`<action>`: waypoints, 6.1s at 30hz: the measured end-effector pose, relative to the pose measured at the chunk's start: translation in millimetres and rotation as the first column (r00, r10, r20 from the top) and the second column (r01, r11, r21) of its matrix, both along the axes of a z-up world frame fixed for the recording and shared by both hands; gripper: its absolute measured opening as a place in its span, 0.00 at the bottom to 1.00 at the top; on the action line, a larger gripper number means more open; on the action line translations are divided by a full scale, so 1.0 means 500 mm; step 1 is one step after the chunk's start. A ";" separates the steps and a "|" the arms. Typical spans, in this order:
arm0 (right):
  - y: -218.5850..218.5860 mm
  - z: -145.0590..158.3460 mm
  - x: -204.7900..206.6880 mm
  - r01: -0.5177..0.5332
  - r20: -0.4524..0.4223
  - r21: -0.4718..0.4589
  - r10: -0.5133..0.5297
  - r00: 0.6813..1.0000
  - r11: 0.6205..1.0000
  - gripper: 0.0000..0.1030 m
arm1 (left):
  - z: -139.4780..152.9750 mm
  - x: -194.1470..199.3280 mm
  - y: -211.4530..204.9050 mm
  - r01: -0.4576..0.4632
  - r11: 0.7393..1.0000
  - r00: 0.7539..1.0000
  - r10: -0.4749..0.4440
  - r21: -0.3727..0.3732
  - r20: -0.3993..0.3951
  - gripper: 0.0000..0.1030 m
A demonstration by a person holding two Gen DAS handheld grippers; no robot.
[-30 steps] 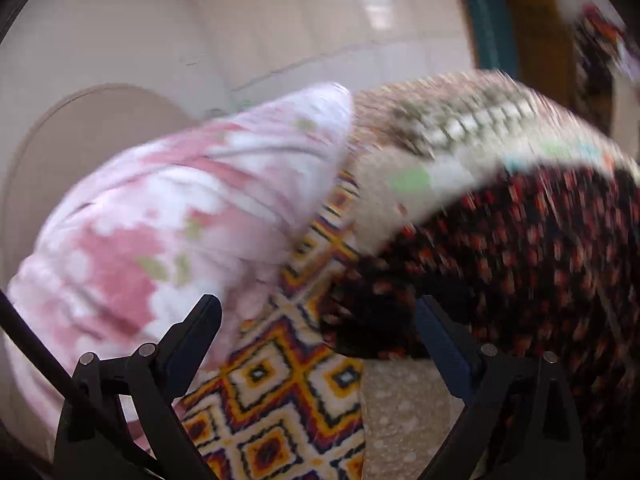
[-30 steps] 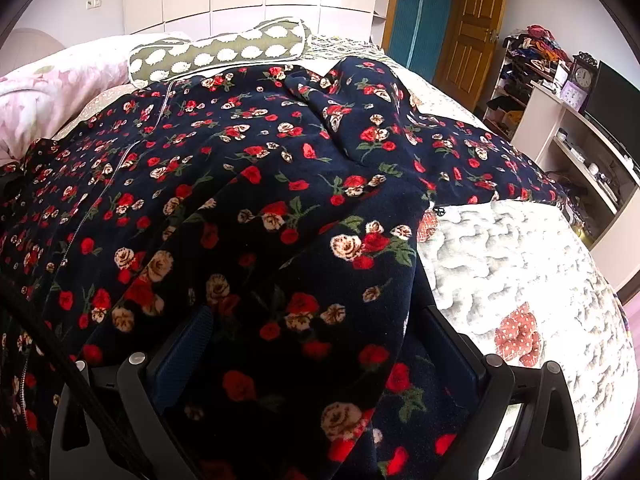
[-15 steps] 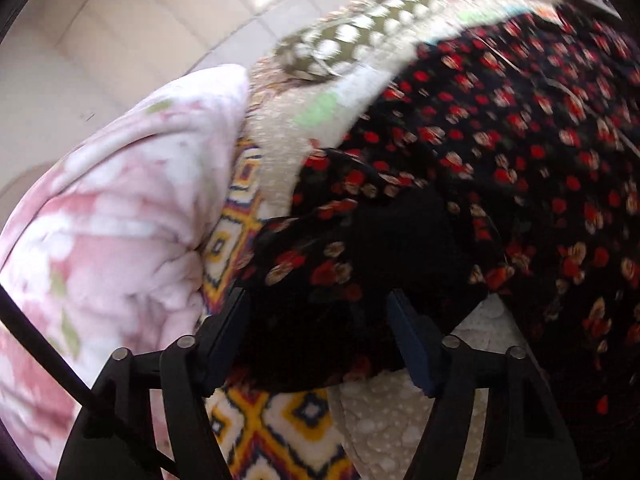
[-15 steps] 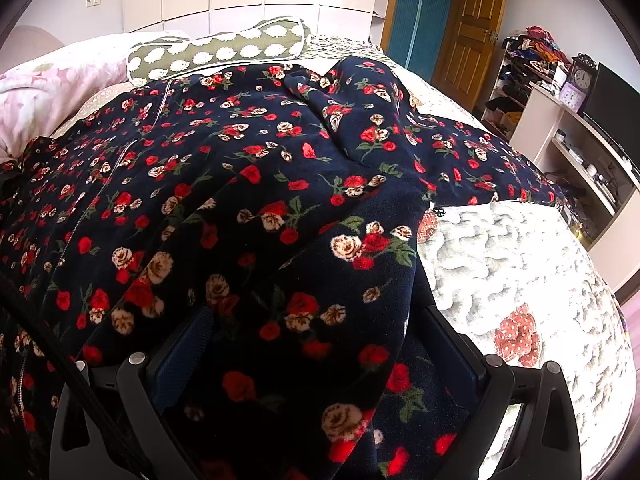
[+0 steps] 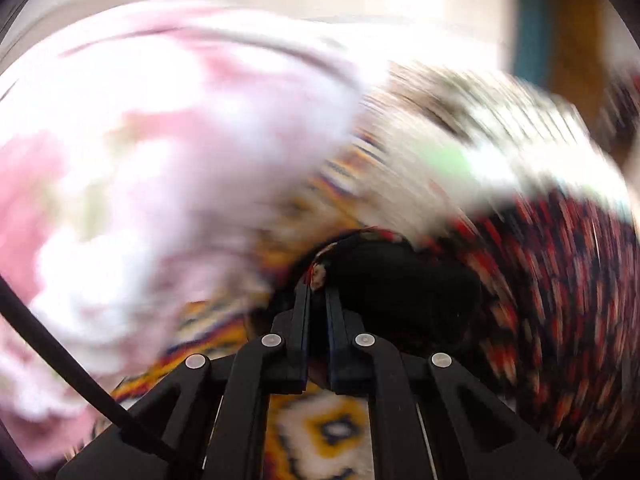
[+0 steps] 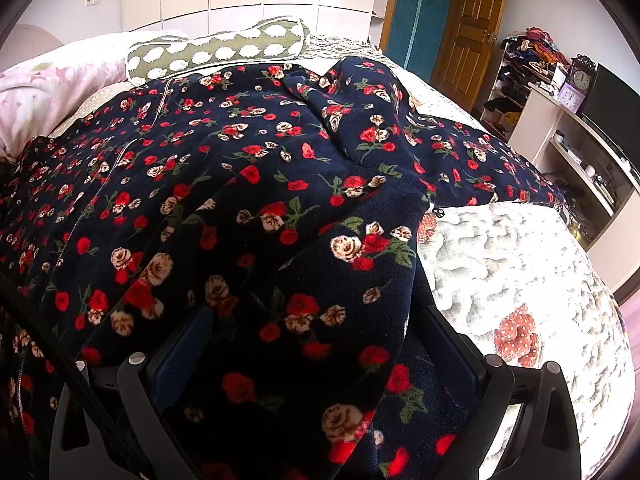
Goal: Fold large clothes
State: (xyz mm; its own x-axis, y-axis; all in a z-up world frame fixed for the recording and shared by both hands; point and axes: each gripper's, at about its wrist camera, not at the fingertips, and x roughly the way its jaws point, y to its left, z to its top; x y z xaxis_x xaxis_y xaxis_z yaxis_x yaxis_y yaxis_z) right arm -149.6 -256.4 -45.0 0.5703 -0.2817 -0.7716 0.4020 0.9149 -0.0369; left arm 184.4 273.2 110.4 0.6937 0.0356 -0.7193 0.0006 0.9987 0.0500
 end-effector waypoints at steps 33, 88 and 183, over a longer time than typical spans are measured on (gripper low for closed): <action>-0.026 -0.002 -0.010 -0.024 0.047 0.106 0.019 0.999 0.994 1.00 | 0.197 -0.350 -0.802 0.605 0.777 0.794 -0.605 -0.172 0.063 0.66; 0.014 0.326 0.381 -0.351 0.240 0.290 0.287 0.927 0.890 0.12 | 0.000 -0.669 -0.178 0.069 0.971 0.992 -0.041 -0.229 0.123 0.73; 0.020 0.051 -0.473 -0.414 0.255 0.648 0.330 0.909 0.639 0.04 | -0.095 -0.818 -0.067 0.221 0.791 0.952 -0.301 -0.570 -0.048 0.08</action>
